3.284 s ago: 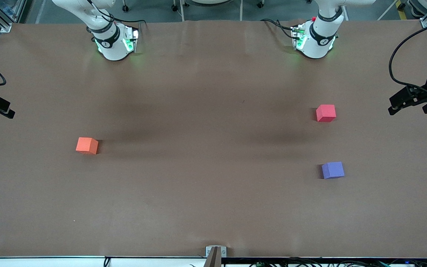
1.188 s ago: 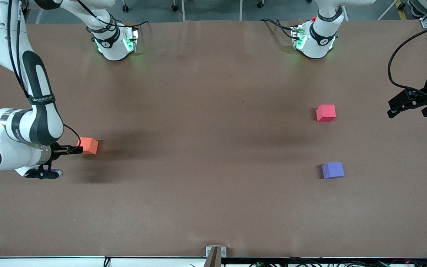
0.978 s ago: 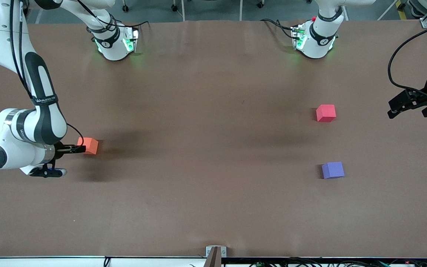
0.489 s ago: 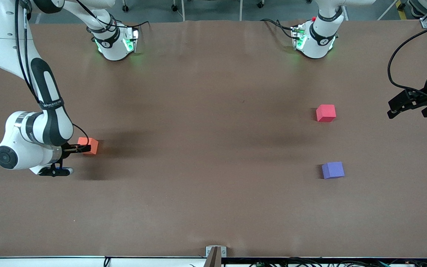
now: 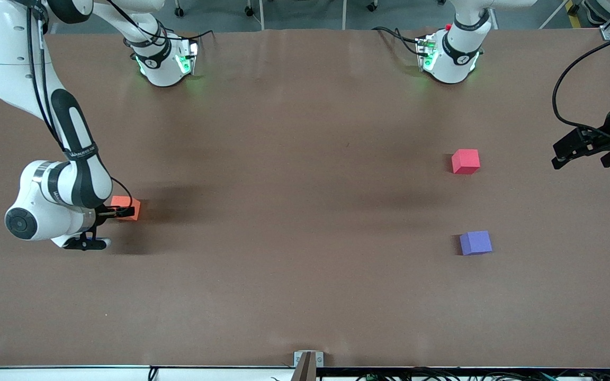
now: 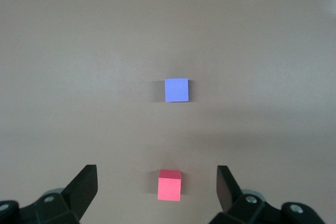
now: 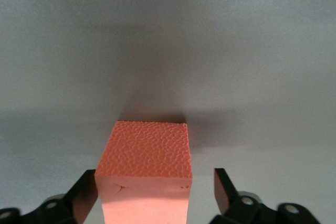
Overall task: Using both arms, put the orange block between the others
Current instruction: 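Close the right gripper on the orange cube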
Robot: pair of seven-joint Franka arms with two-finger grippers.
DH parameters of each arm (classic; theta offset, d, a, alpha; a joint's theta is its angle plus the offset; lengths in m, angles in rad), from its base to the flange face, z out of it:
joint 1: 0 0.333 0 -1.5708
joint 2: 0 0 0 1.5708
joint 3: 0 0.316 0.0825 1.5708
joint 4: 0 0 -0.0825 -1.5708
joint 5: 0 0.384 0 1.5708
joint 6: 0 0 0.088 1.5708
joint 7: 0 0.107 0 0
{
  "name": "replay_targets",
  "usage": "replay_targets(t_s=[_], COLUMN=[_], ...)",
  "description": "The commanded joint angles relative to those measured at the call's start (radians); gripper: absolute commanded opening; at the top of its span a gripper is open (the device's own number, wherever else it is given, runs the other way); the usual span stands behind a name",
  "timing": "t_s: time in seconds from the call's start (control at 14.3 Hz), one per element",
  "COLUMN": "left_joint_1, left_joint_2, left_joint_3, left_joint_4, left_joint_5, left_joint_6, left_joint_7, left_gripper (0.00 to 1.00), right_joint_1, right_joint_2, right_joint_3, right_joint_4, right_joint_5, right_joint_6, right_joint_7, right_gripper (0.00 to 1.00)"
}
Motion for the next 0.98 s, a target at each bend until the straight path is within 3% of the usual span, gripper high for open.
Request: replay_targets(t_s=[0.0, 0.21, 0.56, 0.7, 0.91], left_joint_1=[-0.004, -0.006, -0.004, -0.004, -0.004], left_joint_2=[-0.004, -0.004, -0.004, -0.004, -0.004], left_joint_3=[0.000, 0.000, 0.000, 0.000, 0.000], left_joint_4=[0.001, -0.001, -0.001, -0.001, -0.001], left_joint_5=[-0.005, -0.003, -0.005, -0.003, -0.003], left_joint_6=[0.005, 0.004, 0.005, 0.005, 0.005], left_joint_7=[-0.021, -0.024, -0.027, -0.027, -0.027], left_gripper=[1.00, 1.00, 1.00, 1.00, 1.00], right_joint_1=[-0.011, -0.011, 0.005, 0.012, 0.090], right_joint_2=[-0.005, -0.005, -0.013, -0.025, -0.017], right_joint_3=[0.004, 0.006, 0.013, 0.050, 0.121], right_joint_4=[-0.015, -0.017, 0.002, 0.076, 0.283], right_joint_5=[0.014, 0.014, 0.014, 0.014, 0.006], right_joint_6=[0.006, 0.000, -0.005, -0.058, -0.192], right_joint_7=[-0.016, -0.016, -0.011, -0.013, -0.011], right_gripper=[0.86, 0.74, 0.42, 0.39, 0.37])
